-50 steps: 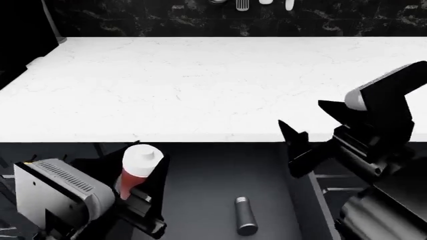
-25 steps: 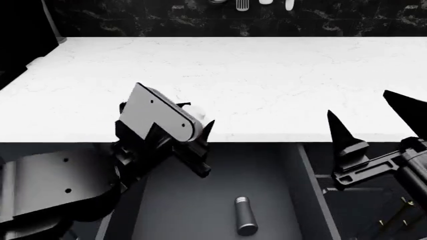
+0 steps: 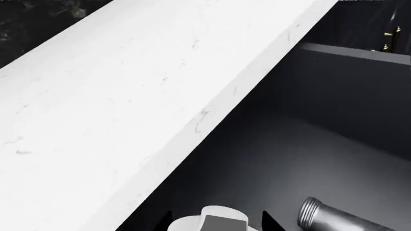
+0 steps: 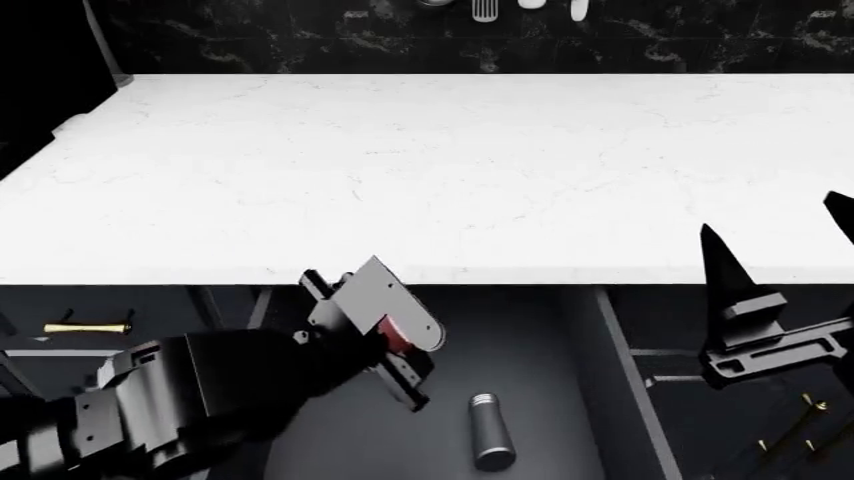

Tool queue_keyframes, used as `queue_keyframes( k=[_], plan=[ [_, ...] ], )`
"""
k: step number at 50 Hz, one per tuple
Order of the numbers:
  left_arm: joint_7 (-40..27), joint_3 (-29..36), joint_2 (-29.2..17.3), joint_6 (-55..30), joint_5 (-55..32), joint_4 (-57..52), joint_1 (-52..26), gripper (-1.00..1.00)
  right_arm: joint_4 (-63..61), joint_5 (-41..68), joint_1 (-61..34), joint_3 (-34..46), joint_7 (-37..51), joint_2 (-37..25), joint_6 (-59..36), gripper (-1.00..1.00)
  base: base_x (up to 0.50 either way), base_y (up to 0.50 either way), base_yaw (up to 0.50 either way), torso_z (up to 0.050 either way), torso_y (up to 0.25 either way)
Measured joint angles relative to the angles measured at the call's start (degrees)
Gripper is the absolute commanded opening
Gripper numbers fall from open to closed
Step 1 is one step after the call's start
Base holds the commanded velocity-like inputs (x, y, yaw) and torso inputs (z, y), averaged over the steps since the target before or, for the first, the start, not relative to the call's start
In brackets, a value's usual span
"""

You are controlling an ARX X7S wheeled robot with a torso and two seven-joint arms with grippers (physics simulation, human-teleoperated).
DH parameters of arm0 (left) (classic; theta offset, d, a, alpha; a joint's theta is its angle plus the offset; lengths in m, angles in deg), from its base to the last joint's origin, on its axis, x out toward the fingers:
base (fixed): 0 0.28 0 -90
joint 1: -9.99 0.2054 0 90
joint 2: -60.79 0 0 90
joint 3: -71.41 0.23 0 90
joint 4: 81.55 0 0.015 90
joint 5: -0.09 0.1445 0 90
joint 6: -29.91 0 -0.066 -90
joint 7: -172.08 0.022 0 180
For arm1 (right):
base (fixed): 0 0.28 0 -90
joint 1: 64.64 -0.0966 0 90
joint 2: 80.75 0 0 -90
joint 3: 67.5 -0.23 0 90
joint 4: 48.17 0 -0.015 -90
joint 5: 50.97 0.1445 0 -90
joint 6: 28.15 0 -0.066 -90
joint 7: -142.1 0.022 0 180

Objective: Pick and place the shaker into the drawer. Then close the cabinet.

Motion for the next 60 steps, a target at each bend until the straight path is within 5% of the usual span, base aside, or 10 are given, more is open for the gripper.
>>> queue_keyframes(
  k=[25, 26, 38, 60],
  plan=[
    [2.56, 4.45, 1.77, 0.75, 4.22, 5.95, 5.11, -1.0, -0.17, -3.76, 1.12, 1.89, -0.01, 1.82, 0.0, 1.0, 0.0, 0.0, 0.0, 0.0, 0.0],
    [2.52, 4.51, 1.77, 0.79, 4.31, 6.08, 5.23, 1.0, -0.17, -3.93, 1.13, 2.04, -0.01, 1.92, 0.0, 1.0, 0.0, 0.0, 0.0, 0.0, 0.0],
    [-1.76, -0.13, -1.44, 1.2, -0.07, 0.2, 2.46, 1.0, -0.18, -6.81, 0.91, 4.56, -0.01, 3.58, 0.0, 1.0, 0.0, 0.0, 0.0, 0.0, 0.0],
    [-18.37, -13.52, -19.85, 10.74, -12.56, -29.14, 2.79, 1.0, -0.17, -14.54, 0.33, 10.8, -0.01, 10.83, 0.02, 1.0, 0.0, 0.0, 0.0, 0.0, 0.0]
  ],
)
